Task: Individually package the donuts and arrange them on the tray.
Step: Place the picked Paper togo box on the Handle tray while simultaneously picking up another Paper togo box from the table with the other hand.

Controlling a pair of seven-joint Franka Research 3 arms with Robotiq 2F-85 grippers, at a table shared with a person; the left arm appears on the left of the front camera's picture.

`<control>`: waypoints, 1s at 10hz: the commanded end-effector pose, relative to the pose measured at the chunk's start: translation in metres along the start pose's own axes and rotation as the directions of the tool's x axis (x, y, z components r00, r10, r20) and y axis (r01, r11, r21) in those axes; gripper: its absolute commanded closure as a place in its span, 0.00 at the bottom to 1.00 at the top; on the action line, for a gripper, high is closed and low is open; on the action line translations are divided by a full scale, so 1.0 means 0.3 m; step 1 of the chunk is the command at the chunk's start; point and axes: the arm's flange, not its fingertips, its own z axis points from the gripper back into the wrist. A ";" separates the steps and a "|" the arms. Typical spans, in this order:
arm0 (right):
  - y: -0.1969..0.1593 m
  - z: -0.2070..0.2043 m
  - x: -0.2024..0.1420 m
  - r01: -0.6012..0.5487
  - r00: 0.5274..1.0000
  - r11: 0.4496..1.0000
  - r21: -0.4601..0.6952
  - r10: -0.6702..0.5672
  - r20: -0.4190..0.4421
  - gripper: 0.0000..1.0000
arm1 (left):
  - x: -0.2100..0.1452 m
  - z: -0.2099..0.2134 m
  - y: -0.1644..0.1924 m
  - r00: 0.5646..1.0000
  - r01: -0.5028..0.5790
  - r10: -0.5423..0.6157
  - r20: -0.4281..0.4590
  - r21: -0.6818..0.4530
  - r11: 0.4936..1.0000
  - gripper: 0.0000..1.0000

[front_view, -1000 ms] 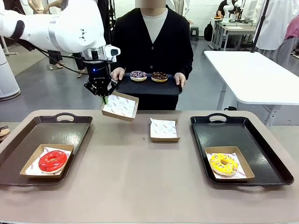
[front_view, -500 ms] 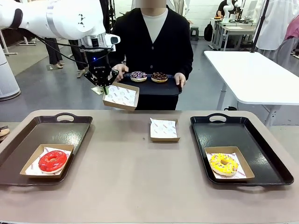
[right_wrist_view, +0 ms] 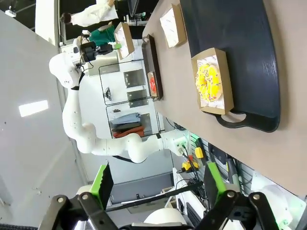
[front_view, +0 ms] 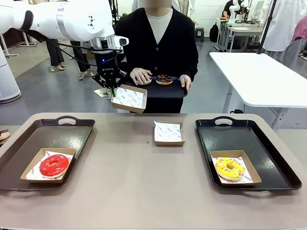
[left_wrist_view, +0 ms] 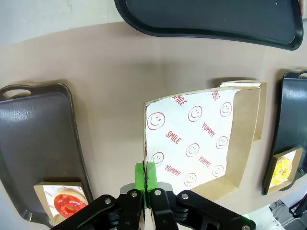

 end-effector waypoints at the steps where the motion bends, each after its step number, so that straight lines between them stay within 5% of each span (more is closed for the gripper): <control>1: 0.005 0.001 -0.001 0.000 1.000 1.000 -0.001 0.000 0.001 0.00 | -0.014 0.000 0.016 1.000 0.001 -0.001 0.003 0.002 1.000 1.00; 10: 0.005 0.001 -0.001 0.000 1.000 1.000 -0.001 0.000 0.001 0.00 | -0.014 0.000 0.016 1.000 0.001 -0.001 0.003 0.002 1.000 1.00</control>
